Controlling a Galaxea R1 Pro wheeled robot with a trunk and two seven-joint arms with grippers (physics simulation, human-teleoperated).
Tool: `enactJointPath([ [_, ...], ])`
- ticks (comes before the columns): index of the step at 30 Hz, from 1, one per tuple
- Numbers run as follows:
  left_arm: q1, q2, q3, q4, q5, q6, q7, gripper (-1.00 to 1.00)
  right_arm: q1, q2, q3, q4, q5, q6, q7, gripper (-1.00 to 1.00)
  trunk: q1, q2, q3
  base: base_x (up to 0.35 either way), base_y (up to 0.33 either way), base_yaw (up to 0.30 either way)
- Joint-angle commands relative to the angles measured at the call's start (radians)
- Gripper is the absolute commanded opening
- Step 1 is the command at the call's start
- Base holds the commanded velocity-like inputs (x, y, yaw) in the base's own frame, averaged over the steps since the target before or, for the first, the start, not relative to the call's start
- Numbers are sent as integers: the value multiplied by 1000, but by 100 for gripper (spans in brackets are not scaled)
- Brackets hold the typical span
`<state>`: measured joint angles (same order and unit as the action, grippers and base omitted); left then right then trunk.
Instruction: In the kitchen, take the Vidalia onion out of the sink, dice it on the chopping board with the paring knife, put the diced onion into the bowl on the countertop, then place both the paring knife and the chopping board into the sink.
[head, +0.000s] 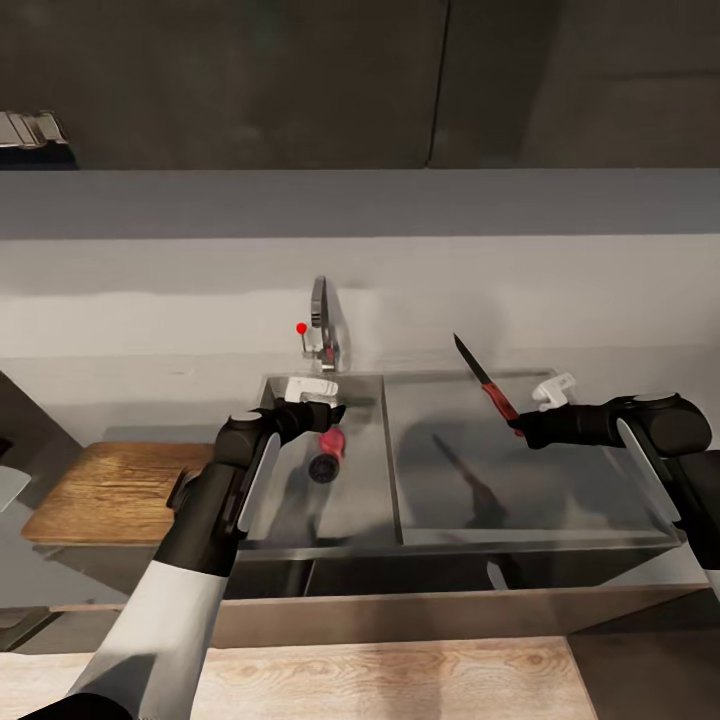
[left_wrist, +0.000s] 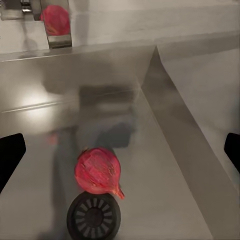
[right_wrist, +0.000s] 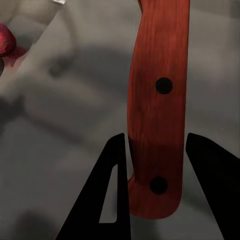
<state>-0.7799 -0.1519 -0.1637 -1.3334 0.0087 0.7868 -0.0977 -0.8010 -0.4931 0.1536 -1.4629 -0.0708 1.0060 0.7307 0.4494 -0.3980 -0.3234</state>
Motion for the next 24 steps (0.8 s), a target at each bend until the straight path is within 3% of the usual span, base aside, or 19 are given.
enactJointPath([
  [1, -1, 0, 1, 2, 1, 0, -2, 100, -1, -1, 0, 0, -7, 7, -4, -100, 1, -2, -2, 5, 1, 0],
  [6, -1, -1, 7, 100, 1, -21, 1, 100, -1, -1, -27, 0, -8, 7, -4, -100, 1, -2, -2, 1, 0, 0],
  [14, -5, -1, 17, 149, 1, -24, 30, 100, -1, -1, -41, 0, -9, 8, -4, -100, 1, -2, -2, 0, 0, 0],
  [18, -28, -2, 60, 234, 1, -24, 67, 100, -1, -1, -42, 0, -9, 8, -4, -100, 1, -2, -2, 0, 0, 0],
  [24, -50, -4, 69, 300, 1, -25, 73, 100, -1, -1, -41, 0, -9, 8, -4, -100, 1, -2, -2, 0, 0, 0],
])
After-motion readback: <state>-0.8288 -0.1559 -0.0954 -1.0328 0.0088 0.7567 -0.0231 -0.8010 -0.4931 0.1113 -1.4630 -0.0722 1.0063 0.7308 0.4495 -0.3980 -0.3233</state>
